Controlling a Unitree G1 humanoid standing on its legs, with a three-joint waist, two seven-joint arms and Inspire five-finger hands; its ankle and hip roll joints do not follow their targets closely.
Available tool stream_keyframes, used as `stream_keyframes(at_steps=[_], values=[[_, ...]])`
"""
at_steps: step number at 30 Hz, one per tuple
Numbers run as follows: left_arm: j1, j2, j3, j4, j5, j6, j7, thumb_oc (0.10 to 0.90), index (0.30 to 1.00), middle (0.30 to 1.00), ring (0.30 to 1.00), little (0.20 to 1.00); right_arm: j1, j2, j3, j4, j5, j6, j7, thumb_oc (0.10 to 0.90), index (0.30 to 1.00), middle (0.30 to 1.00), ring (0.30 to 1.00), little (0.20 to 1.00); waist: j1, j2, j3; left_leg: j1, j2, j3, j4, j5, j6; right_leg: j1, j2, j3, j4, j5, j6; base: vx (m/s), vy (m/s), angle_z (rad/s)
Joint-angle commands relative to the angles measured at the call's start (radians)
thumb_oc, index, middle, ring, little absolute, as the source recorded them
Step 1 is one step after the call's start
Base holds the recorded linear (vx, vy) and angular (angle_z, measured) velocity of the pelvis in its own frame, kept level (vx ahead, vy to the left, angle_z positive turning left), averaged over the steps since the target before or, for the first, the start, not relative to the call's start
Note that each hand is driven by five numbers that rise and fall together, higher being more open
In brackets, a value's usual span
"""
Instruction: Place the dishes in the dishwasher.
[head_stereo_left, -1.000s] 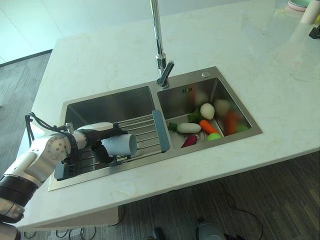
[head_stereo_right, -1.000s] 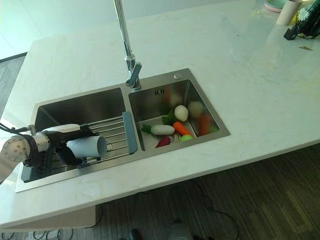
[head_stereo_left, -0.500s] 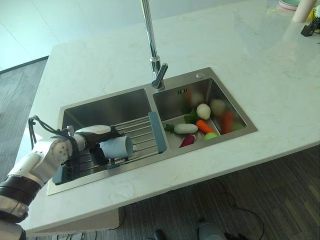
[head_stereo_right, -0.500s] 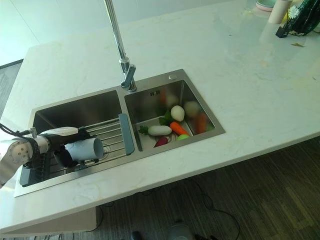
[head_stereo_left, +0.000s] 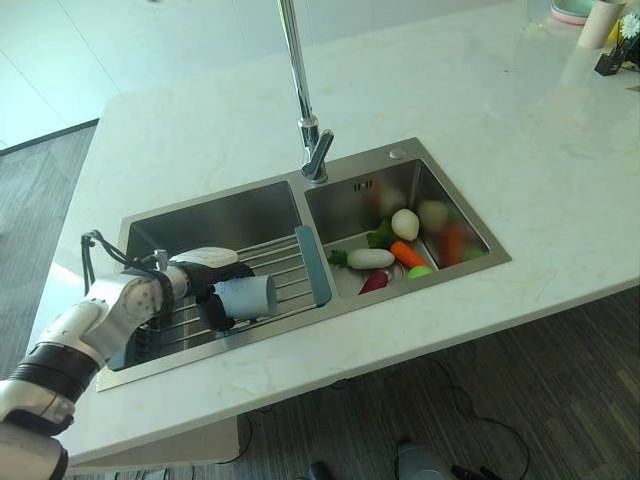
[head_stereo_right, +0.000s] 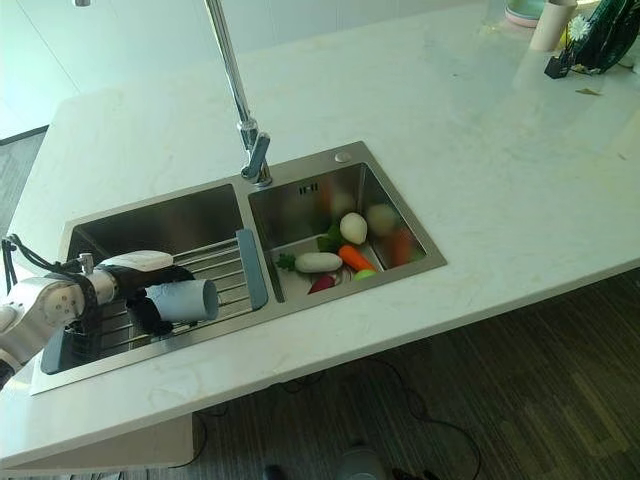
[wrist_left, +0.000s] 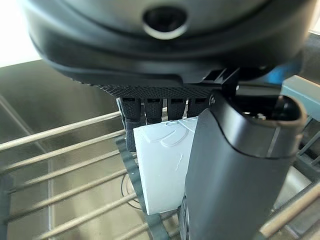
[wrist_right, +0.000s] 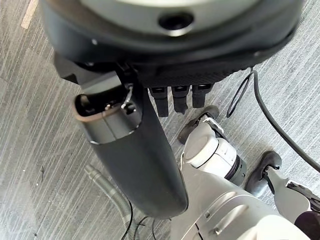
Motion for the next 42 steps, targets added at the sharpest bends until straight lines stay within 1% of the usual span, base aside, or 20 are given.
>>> stream_keyframes(at_steps=[1,4,11,12,14,18,20,21,22,24,27,29,30,31,32,35,38,39,40,42], values=[[-0.019,-0.005,0.075,0.005,-0.127,0.039,0.049,0.4,0.3,0.3,0.3,0.3,0.038,-0.026,-0.006,-0.036,-0.021,-0.026,0.01,0.8,0.9,0.9,0.9,0.9,-0.008,-0.011,-0.056,-0.034,0.016,-0.077,0.116,-0.168,0.014,0.015,-0.041,-0.044,-0.065,0.029,0.133,0.0,0.0,0.0],[-0.002,-0.012,0.101,-0.007,-0.156,0.051,0.053,0.4,0.3,0.3,0.3,0.3,0.038,-0.022,-0.01,-0.035,-0.021,-0.024,0.01,0.8,0.9,0.9,0.9,0.9,-0.003,-0.011,-0.058,-0.034,0.017,-0.079,0.116,-0.168,0.013,0.017,-0.042,-0.048,-0.065,0.027,0.131,0.0,0.0,0.0],[0.043,-0.026,0.162,-0.026,-0.162,0.023,0.119,0.4,0.3,0.3,0.3,0.3,0.033,-0.014,-0.014,-0.027,-0.018,-0.028,0.007,0.8,0.9,0.9,0.9,0.9,0.007,-0.013,-0.061,-0.032,0.017,-0.084,0.116,-0.168,0.014,0.024,-0.041,-0.057,-0.065,0.023,0.127,-0.01,-0.002,0.0],[0.05,-0.024,0.176,-0.035,-0.153,0.009,0.143,0.4,0.3,0.3,0.3,0.3,0.033,-0.012,-0.014,-0.025,-0.02,-0.031,0.009,0.8,0.9,0.9,0.9,0.9,0.009,-0.013,-0.062,-0.032,0.017,-0.084,0.116,-0.168,0.014,0.026,-0.042,-0.061,-0.065,0.022,0.126,-0.05,-0.012,0.0],[0.052,-0.01,0.212,-0.057,-0.113,-0.022,0.258,0.4,0.3,0.3,0.3,0.3,0.033,-0.006,-0.013,-0.021,-0.017,-0.032,0.008,0.8,0.9,0.9,0.9,0.9,0.016,-0.015,-0.066,-0.033,0.019,-0.087,0.116,-0.167,0.012,0.034,-0.044,-0.074,-0.065,0.016,0.123,-0.07,-0.021,0.01],[0.046,0.003,0.251,-0.069,-0.104,-0.042,0.344,0.4,0.3,0.3,0.3,0.3,0.031,0.002,-0.01,-0.017,-0.023,-0.029,0.003,0.8,0.9,0.9,0.9,0.9,0.023,-0.016,-0.071,-0.034,0.019,-0.09,0.116,-0.166,0.01,0.04,-0.046,-0.083,-0.065,0.014,0.121,-0.01,-0.009,0.01],[0.051,0.015,0.286,-0.087,-0.088,-0.06,0.412,0.4,0.3,0.3,0.3,0.3,0.03,0.009,-0.005,-0.014,-0.033,-0.032,0.0,0.8,0.9,0.9,0.9,0.9,0.029,-0.016,-0.073,-0.035,0.019,-0.094,0.116,-0.165,0.009,0.044,-0.049,-0.091,-0.065,0.012,0.121,-0.02,-0.03,0.07],[0.052,0.035,0.315,-0.103,-0.091,-0.073,0.469,0.4,0.3,0.3,0.3,0.3,0.031,0.013,-0.001,-0.016,-0.029,-0.033,-0.003,0.8,0.9,0.9,0.9,0.9,0.036,-0.015,-0.075,-0.036,0.018,-0.097,0.116,-0.165,0.008,0.048,-0.051,-0.098,-0.065,0.01,0.12,-0.01,-0.029,0.07],[0.056,0.036,0.32,-0.106,-0.091,-0.073,0.475,0.4,0.3,0.3,0.3,0.3,0.031,0.013,0.0,-0.017,-0.029,-0.033,-0.003,0.8,0.9,0.9,0.9,0.9,0.035,-0.016,-0.075,-0.036,0.018,-0.098,0.116,-0.165,0.008,0.048,-0.051,-0.099,-0.065,0.01,0.12,-0.01,-0.038,0.07],[0.077,0.068,0.392,-0.14,-0.106,-0.089,0.574,0.4,0.3,0.3,0.3,0.3,0.034,0.023,0.003,-0.027,-0.026,-0.032,-0.011,0.8,0.9,0.9,0.9,0.9,0.05,-0.014,-0.078,-0.036,0.016,-0.106,0.116,-0.165,0.007,0.055,-0.055,-0.111,-0.065,0.005,0.118,-0.01,-0.042,0.07],[0.153,0.102,0.506,-0.199,-0.041,-0.122,0.685,0.4,0.3,0.3,0.3,0.3,0.036,0.033,0.003,-0.037,-0.042,-0.027,-0.006,0.8,0.9,0.9,0.9,0.9,0.071,-0.012,-0.082,-0.038,0.013,-0.122,0.116,-0.166,0.005,0.063,-0.058,-0.125,-0.065,-0.003,0.115,-0.02,-0.053,0.13],[0.193,0.113,0.553,-0.214,-0.015,-0.139,0.721,0.4,0.3,0.3,0.3,0.3,0.034,0.035,0.007,-0.037,-0.054,-0.025,-0.005,0.8,0.9,0.9,0.9,0.9,0.076,-0.01,-0.083,-0.039,0.012,-0.13,0.116,-0.165,0.003,0.067,-0.058,-0.132,-0.065,-0.007,0.113,-0.01,-0.05,0.04],[0.198,0.112,0.557,-0.215,-0.014,-0.14,0.722,0.4,0.3,0.3,0.3,0.3,0.034,0.035,0.009,-0.037,-0.054,-0.025,-0.005,0.8,0.9,0.9,0.9,0.9,0.074,-0.01,-0.083,-0.039,0.012,-0.13,0.116,-0.165,0.003,0.067,-0.058,-0.133,-0.065,-0.007,0.113,0.0,-0.082,0.21],[0.23,0.126,0.602,-0.242,-0.004,-0.142,0.766,0.4,0.3,0.3,0.3,0.3,0.031,0.041,0.01,-0.031,-0.061,-0.023,-0.004,0.8,0.9,0.9,0.9,0.9,0.091,-0.008,-0.086,-0.04,0.011,-0.144,0.116,-0.165,0.001,0.072,-0.056,-0.14,-0.065,-0.013,0.11,0.01,-0.158,0.28],[0.312,0.137,0.696,-0.278,-0.002,-0.176,0.833,0.4,0.3,0.3,0.3,0.3,0.023,0.042,0.017,-0.017,-0.069,-0.022,0.021,0.8,0.9,0.9,0.9,0.9,0.115,-0.004,-0.09,-0.041,0.007,-0.169,0.116,-0.162,0.001,0.081,-0.051,-0.152,-0.065,-0.023,0.101,0.02,-0.194,0.27],[0.385,0.139,0.766,-0.308,0.014,-0.177,0.866,0.4,0.3,0.3,0.3,0.3,0.017,0.038,0.032,-0.02,-0.115,-0.011,0.039,0.8,0.9,0.9,0.9,0.9,0.132,-0.003,-0.09,-0.039,0.004,-0.188,0.116,-0.159,0.0,0.086,-0.045,-0.16,-0.065,-0.03,0.092,0.02,-0.142,0.2],[0.427,0.137,0.806,-0.326,0.015,-0.158,0.886,0.4,0.3,0.3,0.3,0.3,0.011,0.03,0.047,-0.011,-0.159,-0.006,0.061,0.8,0.9,0.9,0.9,0.9,0.147,-0.003,-0.089,-0.036,0.001,-0.205,0.116,-0.152,-0.003,0.092,-0.038,-0.17,-0.065,-0.036,0.085,0.03,-0.14,0.16],[0.452,0.135,0.831,-0.34,0.007,-0.142,0.898,0.4,0.3,0.3,0.3,0.3,0.005,0.022,0.059,-0.007,-0.177,0.004,0.073,0.8,0.9,0.9,0.9,0.9,0.165,-0.003,-0.086,-0.039,0.002,-0.218,0.116,-0.142,-0.009,0.095,-0.032,-0.176,-0.065,-0.04,0.078,0.03,-0.126,0.26],[0.464,0.133,0.843,-0.344,0.005,-0.14,0.906,0.4,0.3,0.3,0.3,0.3,0.003,0.019,0.063,-0.005,-0.186,0.009,0.079,0.8,0.9,0.9,0.9,0.9,0.168,-0.003,-0.085,-0.04,0.002,-0.221,0.116,-0.138,-0.011,0.097,-0.03,-0.178,-0.065,-0.041,0.076,0.03,-0.15,0.27],[0.516,0.125,0.89,-0.34,-0.009,-0.153,0.938,0.4,0.3,0.3,0.3,0.3,-0.004,0.006,0.084,0.004,-0.199,0.024,0.102,0.8,0.9,0.9,0.9,0.9,0.192,0.001,-0.077,-0.054,0.011,-0.238,0.116,-0.116,-0.025,0.102,-0.024,-0.2,-0.065,-0.046,0.066,0.0,-0.148,0.19]])
